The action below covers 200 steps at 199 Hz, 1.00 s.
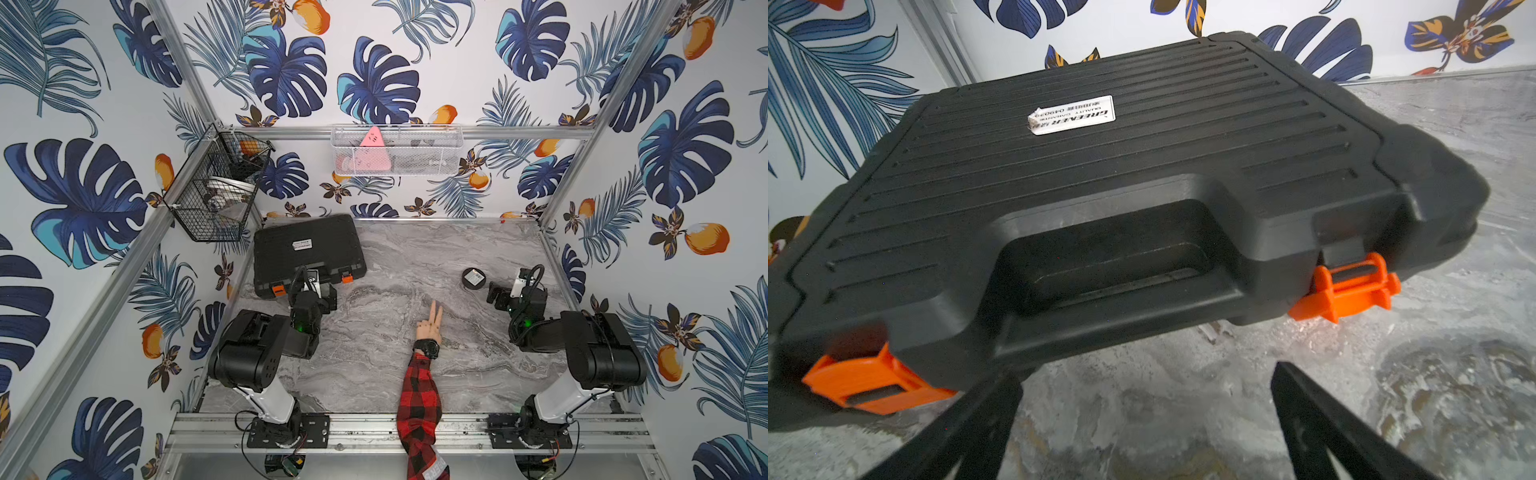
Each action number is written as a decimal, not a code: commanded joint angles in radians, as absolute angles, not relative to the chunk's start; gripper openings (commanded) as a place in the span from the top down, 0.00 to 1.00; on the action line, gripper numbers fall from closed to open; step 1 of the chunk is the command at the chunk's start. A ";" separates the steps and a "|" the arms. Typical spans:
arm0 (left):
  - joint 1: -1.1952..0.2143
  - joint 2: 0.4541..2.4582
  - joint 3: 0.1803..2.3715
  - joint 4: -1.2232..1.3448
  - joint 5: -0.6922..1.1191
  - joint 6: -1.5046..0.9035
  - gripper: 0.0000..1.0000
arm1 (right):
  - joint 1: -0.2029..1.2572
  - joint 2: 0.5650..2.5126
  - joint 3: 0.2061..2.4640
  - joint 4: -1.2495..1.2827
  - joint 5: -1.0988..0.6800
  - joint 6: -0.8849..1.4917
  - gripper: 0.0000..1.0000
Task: Take off the watch
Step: Adjust the hand at the center of the board.
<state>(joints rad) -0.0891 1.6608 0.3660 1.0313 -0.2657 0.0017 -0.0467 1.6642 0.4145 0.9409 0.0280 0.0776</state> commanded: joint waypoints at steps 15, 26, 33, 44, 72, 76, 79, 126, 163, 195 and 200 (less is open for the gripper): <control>-0.087 1.654 0.364 1.038 -0.237 0.005 0.01 | -0.047 1.662 0.418 0.939 0.019 0.071 0.00; -0.087 1.654 0.364 1.039 -0.236 0.006 0.01 | -0.046 1.663 0.418 0.938 0.018 0.071 0.00; -0.087 1.654 0.364 1.039 -0.236 0.006 0.01 | -0.046 1.662 0.417 0.939 0.017 0.071 0.00; -0.088 1.654 0.364 1.039 -0.236 0.006 0.01 | -0.046 1.662 0.418 0.940 0.019 0.070 0.00; -0.086 1.654 0.365 1.039 -0.236 0.006 0.01 | -0.046 1.661 0.414 0.943 0.021 0.068 0.00; -0.087 1.654 0.364 1.039 -0.236 0.006 0.01 | -0.047 1.661 0.415 0.943 0.020 0.069 0.00; -0.086 1.654 0.364 1.037 -0.235 0.005 0.01 | -0.047 1.660 0.414 0.944 0.020 0.068 0.00; -0.087 1.651 0.364 1.034 -0.228 0.002 0.01 | -0.046 1.661 0.414 0.945 0.041 0.075 0.00; -0.086 1.651 0.361 1.039 -0.231 0.006 0.01 | -0.046 1.659 0.416 0.943 0.066 0.080 0.00; -0.110 1.545 0.352 0.972 -0.328 0.002 0.01 | -0.011 1.591 0.440 0.845 0.172 0.081 0.00; -0.118 1.515 0.364 0.926 -0.355 0.000 0.01 | -0.002 1.575 0.448 0.819 0.183 0.074 0.00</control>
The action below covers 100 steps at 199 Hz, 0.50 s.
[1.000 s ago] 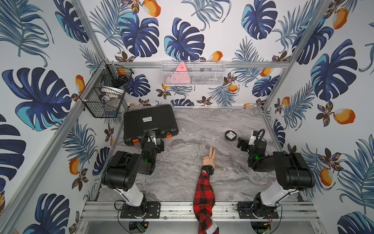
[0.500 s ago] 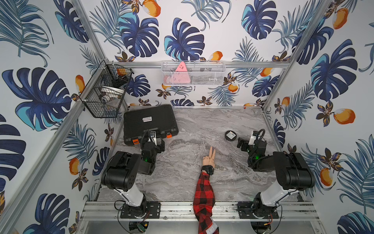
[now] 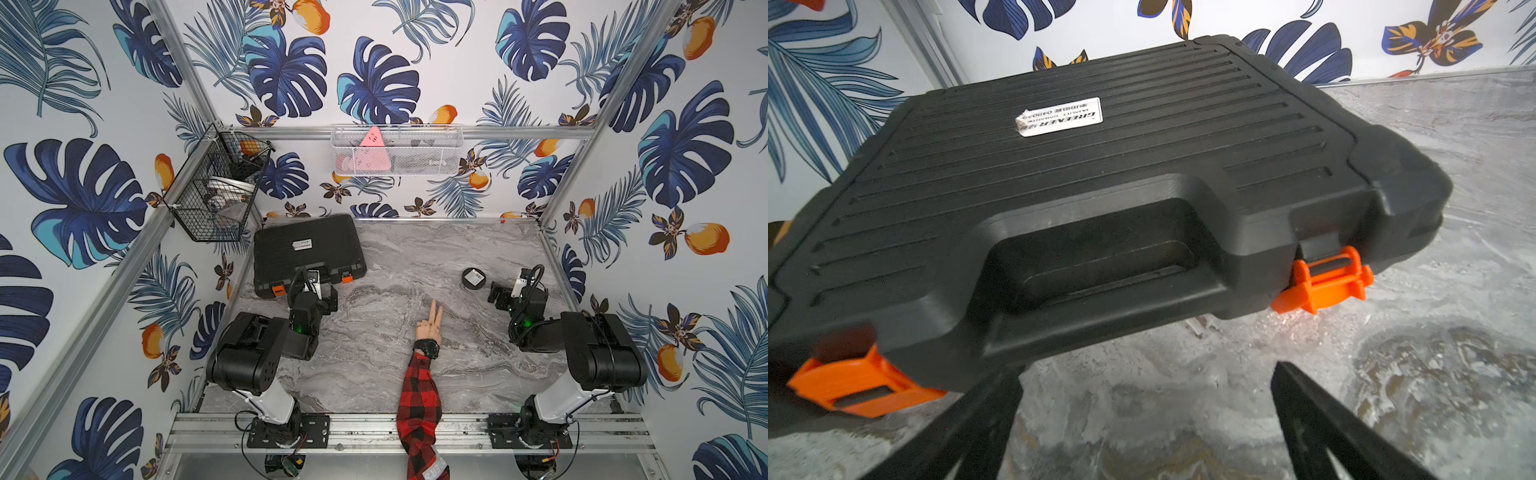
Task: Take off the watch
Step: Adjust the hand at the center of the board.
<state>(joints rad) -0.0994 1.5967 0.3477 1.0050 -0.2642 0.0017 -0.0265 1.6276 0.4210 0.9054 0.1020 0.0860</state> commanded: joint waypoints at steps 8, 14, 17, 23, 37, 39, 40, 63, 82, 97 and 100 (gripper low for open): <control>-0.134 1.471 0.390 0.831 -0.387 0.002 0.01 | 0.015 1.550 0.459 0.781 0.211 0.063 0.00; -0.153 1.446 0.420 0.742 -0.423 0.002 0.01 | 0.030 1.532 0.467 0.748 0.228 0.057 0.00; -0.165 1.435 0.435 0.699 -0.445 0.003 0.01 | 0.037 1.524 0.473 0.732 0.236 0.052 0.00; -0.189 1.419 0.464 0.629 -0.494 0.003 0.01 | 0.052 1.506 0.483 0.690 0.248 0.048 0.00; -0.246 1.400 0.548 0.450 -0.606 -0.026 0.01 | 0.086 1.478 0.534 0.556 0.277 0.062 0.00; -0.254 1.398 0.563 0.427 -0.615 -0.033 0.01 | 0.092 1.475 0.544 0.532 0.277 0.063 0.00; -0.258 1.398 0.571 0.411 -0.621 -0.036 0.01 | 0.094 1.474 0.549 0.522 0.278 0.064 0.00; -0.342 1.411 0.736 0.119 -0.643 -0.112 0.01 | 0.193 1.427 0.644 0.276 0.312 0.084 0.00; -0.406 1.403 0.845 -0.083 -0.615 -0.225 0.01 | 0.255 1.383 0.702 0.123 0.279 0.131 0.00; -0.438 1.401 0.929 -0.232 -0.528 -0.307 0.01 | 0.264 1.359 0.744 0.021 0.218 0.192 0.00; -0.443 1.402 0.947 -0.266 -0.516 -0.325 0.01 | 0.265 1.356 0.755 -0.006 0.207 0.210 0.00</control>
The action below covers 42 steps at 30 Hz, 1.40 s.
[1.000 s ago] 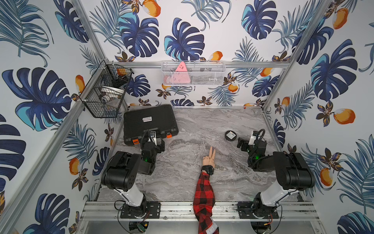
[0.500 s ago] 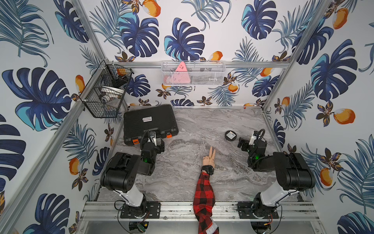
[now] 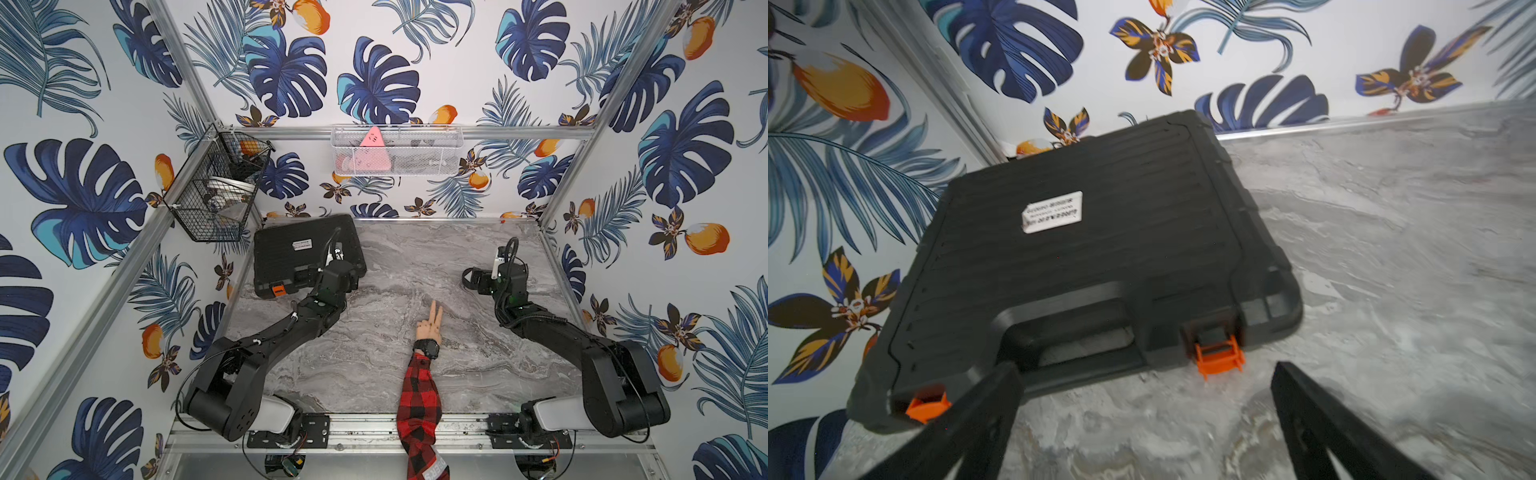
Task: Take off the watch
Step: Adjust the hand at the center of the board.
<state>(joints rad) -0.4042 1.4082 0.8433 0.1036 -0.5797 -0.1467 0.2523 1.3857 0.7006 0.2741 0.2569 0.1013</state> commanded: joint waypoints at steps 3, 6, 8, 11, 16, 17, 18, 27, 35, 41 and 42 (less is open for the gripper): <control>-0.480 1.417 1.029 -0.401 -0.451 -0.387 0.01 | 0.265 1.341 0.807 -0.124 0.139 0.267 0.00; -0.562 1.431 1.099 -0.520 -0.384 -0.422 0.01 | 0.265 1.321 0.853 -0.245 0.048 0.291 0.02; -0.625 1.436 1.133 -0.573 -0.364 -0.440 0.01 | 0.265 1.302 0.856 -0.278 0.006 0.296 0.02; -0.719 1.446 1.171 -0.654 -0.352 -0.503 0.01 | 0.257 1.281 0.863 -0.328 -0.017 0.295 0.02; -0.885 1.473 1.207 -0.745 -0.338 -0.639 0.01 | 0.198 1.290 0.874 -0.385 -0.063 0.316 0.02; -0.922 1.480 1.210 -0.753 -0.331 -0.663 0.01 | 0.190 1.293 0.869 -0.376 -0.072 0.316 0.02; -0.950 1.484 1.211 -0.757 -0.324 -0.685 0.01 | 0.187 1.298 0.866 -0.369 -0.074 0.316 0.01; -1.165 1.551 1.198 -0.738 -0.258 -0.799 0.01 | 0.184 1.322 0.891 -0.385 -0.099 0.315 0.01; -1.169 1.662 1.206 -0.701 -0.167 -0.778 0.01 | 0.184 1.319 0.887 -0.386 -0.097 0.310 0.01; -1.169 1.733 1.184 -0.647 -0.156 -0.781 0.04 | 0.184 1.324 0.891 -0.379 -0.104 0.308 0.01; -1.167 1.743 1.179 -0.638 -0.155 -0.782 0.04 | 0.184 1.328 0.891 -0.379 -0.104 0.308 0.01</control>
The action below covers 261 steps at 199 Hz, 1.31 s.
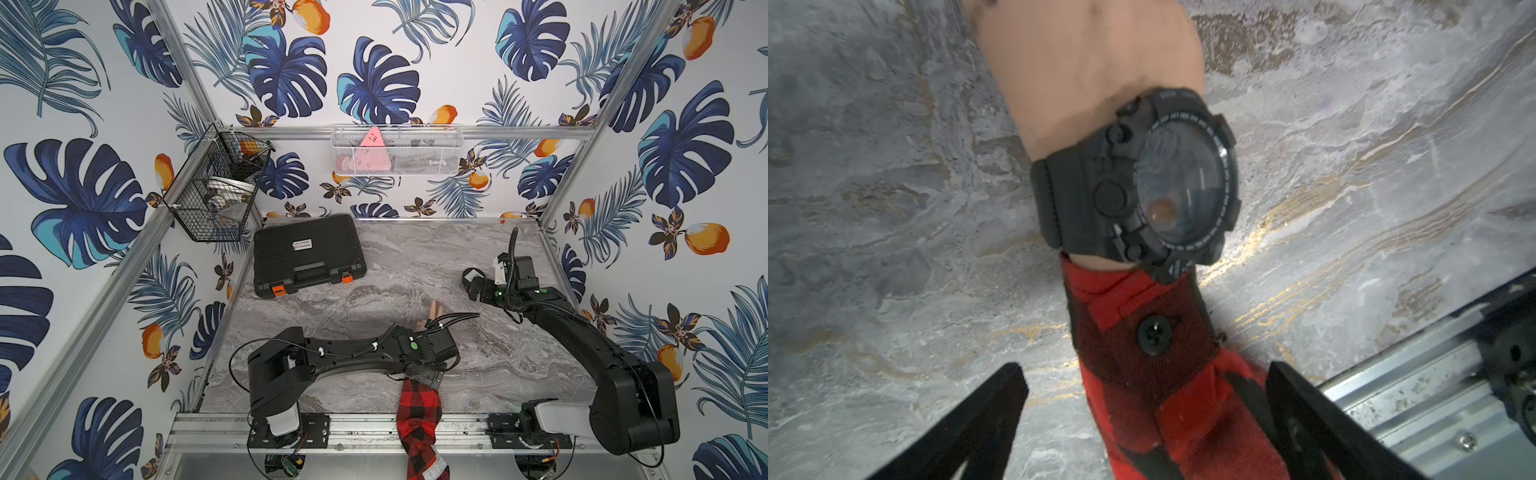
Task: Take off the watch
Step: Adjust the hand at the center of the board.
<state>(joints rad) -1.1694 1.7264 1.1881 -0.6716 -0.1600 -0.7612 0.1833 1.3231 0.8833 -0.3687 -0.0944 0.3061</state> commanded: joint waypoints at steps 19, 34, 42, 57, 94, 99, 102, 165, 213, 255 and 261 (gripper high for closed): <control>-1.151 1.770 1.166 -0.610 -0.159 -0.778 0.03 | 0.184 1.335 0.887 -0.374 -0.113 0.309 0.01; -1.136 1.779 1.152 -0.580 -0.159 -0.766 0.04 | 0.184 1.338 0.891 -0.380 -0.117 0.305 0.01; -1.130 1.786 1.149 -0.572 -0.157 -0.760 0.05 | 0.184 1.338 0.894 -0.385 -0.117 0.302 0.01; -1.120 1.796 1.140 -0.555 -0.150 -0.751 0.10 | 0.184 1.334 0.897 -0.388 -0.115 0.301 0.01; -1.115 1.793 1.108 -0.506 -0.138 -0.736 0.30 | 0.184 1.327 0.900 -0.396 -0.115 0.298 0.01; -1.115 1.787 1.099 -0.499 -0.138 -0.736 0.33 | 0.184 1.327 0.903 -0.399 -0.116 0.299 0.01; -1.114 1.784 1.096 -0.494 -0.139 -0.735 0.34 | 0.184 1.327 0.903 -0.401 -0.118 0.299 0.01; -1.098 1.648 0.978 -0.288 -0.070 -0.636 0.58 | 0.187 1.325 0.940 -0.443 -0.217 0.336 0.03; -1.076 1.555 0.897 -0.110 0.023 -0.558 0.65 | 0.235 1.293 0.916 -0.396 -0.367 0.451 0.05; -1.009 1.483 0.818 0.017 0.101 -0.604 0.68 | 0.290 1.253 0.862 -0.322 -0.451 0.584 0.08; -0.995 1.476 0.808 0.028 0.109 -0.615 0.68 | 0.292 1.240 0.855 -0.314 -0.448 0.600 0.08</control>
